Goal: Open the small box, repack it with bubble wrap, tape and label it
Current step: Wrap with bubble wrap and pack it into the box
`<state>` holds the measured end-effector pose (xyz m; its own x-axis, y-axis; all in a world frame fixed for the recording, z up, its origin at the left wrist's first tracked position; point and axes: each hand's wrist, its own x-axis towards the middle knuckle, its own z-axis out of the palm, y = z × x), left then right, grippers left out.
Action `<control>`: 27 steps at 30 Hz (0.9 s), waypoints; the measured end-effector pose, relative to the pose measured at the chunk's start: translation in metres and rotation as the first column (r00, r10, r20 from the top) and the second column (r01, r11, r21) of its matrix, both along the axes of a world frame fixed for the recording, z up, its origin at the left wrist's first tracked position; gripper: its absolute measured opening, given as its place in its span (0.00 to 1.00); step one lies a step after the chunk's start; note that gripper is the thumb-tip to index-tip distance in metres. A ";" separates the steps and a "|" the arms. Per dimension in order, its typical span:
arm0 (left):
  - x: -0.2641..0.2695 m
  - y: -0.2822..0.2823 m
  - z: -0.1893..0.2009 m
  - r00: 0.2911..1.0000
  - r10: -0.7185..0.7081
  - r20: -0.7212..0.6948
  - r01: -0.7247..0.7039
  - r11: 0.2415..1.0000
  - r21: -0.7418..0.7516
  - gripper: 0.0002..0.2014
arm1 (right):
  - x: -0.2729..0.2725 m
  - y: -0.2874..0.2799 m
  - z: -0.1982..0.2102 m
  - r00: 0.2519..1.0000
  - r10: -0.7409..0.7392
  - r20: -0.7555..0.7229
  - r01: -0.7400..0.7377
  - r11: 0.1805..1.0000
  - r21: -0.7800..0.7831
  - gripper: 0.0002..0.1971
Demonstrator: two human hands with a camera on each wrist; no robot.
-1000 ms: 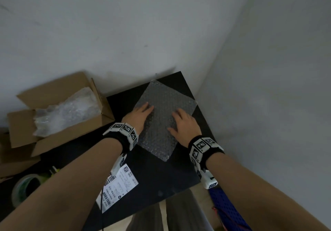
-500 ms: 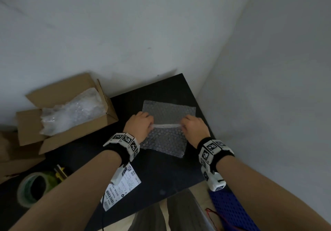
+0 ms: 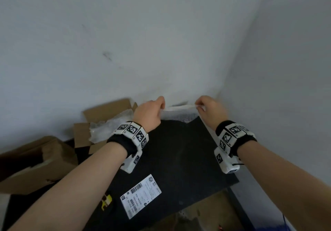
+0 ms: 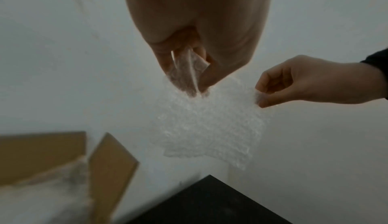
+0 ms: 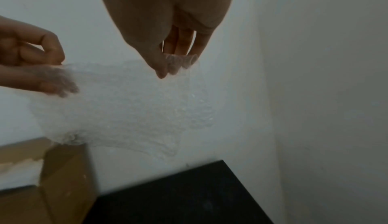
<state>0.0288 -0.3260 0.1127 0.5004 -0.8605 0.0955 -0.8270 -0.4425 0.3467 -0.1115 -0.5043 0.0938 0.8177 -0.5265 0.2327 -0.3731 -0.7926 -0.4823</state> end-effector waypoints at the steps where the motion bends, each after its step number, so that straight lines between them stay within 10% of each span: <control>1: 0.005 0.010 0.007 1.000 0.006 0.013 -0.006 1.000 -0.026 0.08 | 0.007 0.009 0.007 1.000 0.013 0.028 -0.013 1.000 -0.024 0.05; 14: 0.076 0.163 0.027 0.950 0.215 0.227 -0.137 0.939 -0.316 0.16 | 0.119 0.142 0.045 0.923 0.254 0.289 -0.140 0.922 -0.362 0.11; 27: 0.081 0.214 -0.074 0.980 0.129 0.149 -0.160 0.961 0.224 0.19 | 0.123 0.187 -0.042 0.885 0.342 -0.316 -0.448 0.812 -0.375 0.16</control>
